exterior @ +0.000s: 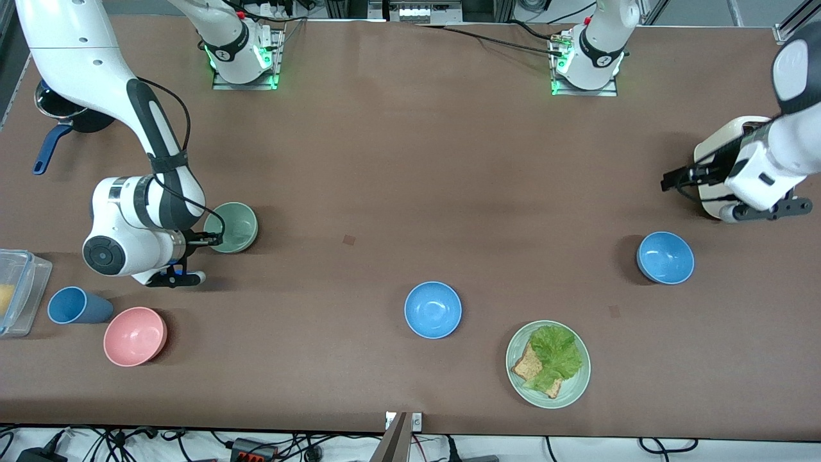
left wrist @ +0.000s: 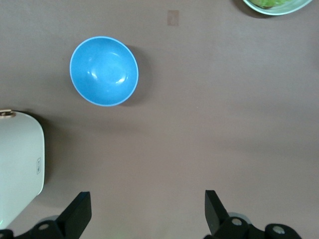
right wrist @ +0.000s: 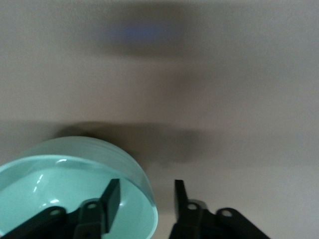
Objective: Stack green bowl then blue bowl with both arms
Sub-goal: 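Reach the right gripper to the light green bowl and grasp its rim, then carry the green bowl to mid-table while the left gripper grasps the blue bowl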
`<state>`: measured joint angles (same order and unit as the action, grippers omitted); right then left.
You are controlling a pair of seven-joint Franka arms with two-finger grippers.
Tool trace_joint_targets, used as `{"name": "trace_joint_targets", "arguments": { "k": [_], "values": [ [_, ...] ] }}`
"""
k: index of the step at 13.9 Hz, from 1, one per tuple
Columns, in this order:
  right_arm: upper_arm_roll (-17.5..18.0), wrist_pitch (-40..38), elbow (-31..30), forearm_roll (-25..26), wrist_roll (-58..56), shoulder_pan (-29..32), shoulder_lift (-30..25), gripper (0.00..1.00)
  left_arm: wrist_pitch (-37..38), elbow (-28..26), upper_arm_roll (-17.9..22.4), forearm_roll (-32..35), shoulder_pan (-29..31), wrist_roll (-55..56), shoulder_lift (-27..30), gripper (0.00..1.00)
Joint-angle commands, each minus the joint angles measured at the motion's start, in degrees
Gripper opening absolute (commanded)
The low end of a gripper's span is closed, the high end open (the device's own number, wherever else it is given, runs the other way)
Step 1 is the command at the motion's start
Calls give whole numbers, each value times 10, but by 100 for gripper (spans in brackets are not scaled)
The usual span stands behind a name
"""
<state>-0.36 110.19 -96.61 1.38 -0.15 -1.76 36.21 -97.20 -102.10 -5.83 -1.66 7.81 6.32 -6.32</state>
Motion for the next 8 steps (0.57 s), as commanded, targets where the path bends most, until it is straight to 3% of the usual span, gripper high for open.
{"name": "trace_joint_targets", "arguments": {
  "k": [1, 5, 8],
  "values": [
    [3, -28, 5, 0, 7, 0, -7, 0, -46, 4, -1, 39, 13, -11, -53, 100],
    [14, -31, 10, -23, -4, -2, -10, 0, -115, 10, -1, 44, 48, -23, -131, 100],
    [77, -62, 48, -55, 5, -4, -19, 0, -156, 26, 0, 47, 82, -40, -177, 100]
  ]
}}
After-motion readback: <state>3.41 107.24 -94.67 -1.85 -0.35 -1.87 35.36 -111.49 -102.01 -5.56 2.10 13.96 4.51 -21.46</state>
